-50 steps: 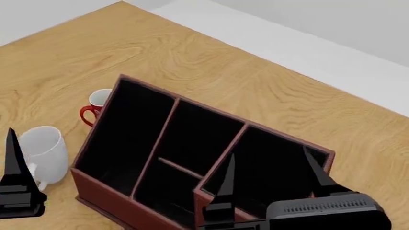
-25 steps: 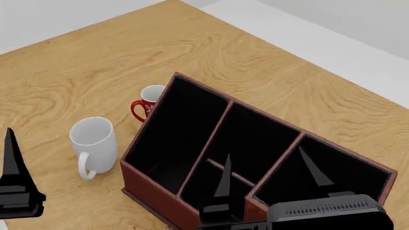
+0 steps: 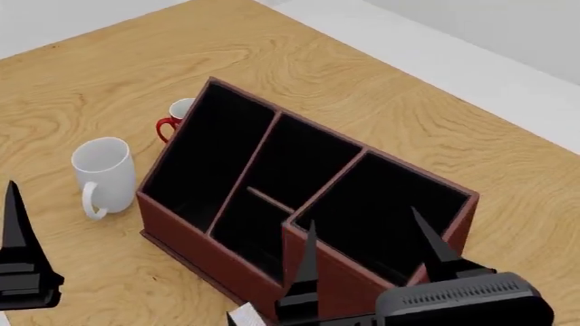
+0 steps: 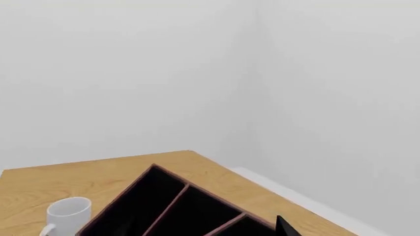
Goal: Pick up the book and place it in the right compartment of the caddy.
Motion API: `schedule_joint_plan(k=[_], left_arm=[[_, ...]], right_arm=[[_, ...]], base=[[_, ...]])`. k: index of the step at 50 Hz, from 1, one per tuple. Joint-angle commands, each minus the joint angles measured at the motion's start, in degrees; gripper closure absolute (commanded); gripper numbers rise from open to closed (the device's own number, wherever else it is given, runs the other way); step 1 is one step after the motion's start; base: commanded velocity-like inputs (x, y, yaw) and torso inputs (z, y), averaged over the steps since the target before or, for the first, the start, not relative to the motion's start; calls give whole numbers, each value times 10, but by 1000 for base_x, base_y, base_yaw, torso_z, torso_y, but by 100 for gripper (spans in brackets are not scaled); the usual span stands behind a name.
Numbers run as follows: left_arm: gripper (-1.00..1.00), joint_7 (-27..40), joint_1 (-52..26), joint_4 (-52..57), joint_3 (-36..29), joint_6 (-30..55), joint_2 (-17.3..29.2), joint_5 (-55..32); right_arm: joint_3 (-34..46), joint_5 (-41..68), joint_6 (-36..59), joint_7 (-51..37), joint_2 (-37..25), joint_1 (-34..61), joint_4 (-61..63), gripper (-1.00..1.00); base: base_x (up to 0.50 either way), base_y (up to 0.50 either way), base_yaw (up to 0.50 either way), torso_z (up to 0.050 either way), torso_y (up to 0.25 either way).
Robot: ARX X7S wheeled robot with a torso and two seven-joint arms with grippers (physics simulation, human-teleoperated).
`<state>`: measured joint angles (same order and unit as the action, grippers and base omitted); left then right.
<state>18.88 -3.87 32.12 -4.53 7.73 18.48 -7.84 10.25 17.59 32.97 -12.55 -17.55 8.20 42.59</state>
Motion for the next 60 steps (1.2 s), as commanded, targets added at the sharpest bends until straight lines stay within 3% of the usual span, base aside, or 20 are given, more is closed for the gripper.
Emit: schedule_joint_plan(k=[1,20,28,42,53,57,60], left_arm=[[-100,3,0,3,1,2,3,-2],[-100,6,-1,2,-2,0,6,-4],[-100,7,-1,2,-1,-1,8,-6],[-100,9,-2,1,-3,-1,10,-8],[-100,11,-1,3,-3,-2,13,-9],[-100,13,-3,5,-1,2,14,-11],[-100,14,-4,6,4,2,15,-16]], right_arm=[[32,-50,35,-38,-11,11,9,-100],[7,-18,8,-31,-4,2,1,-100],[-12,32,-19,4,-2,-2,-5,-100],[-5,25,-13,-5,-6,0,-4,-100],[4,26,-4,-8,-10,4,-3,-100],[-10,49,28,-19,-4,14,1,-100],[-6,60,116,-53,-8,44,45,-100]], base=[[0,0,500,0,0],[0,0,500,0,0],[105,-75,0,0,0],[397,-284,0,0,0],[-3,3,0,0,0],[0,0,0,0,0],[0,0,0,0,0]])
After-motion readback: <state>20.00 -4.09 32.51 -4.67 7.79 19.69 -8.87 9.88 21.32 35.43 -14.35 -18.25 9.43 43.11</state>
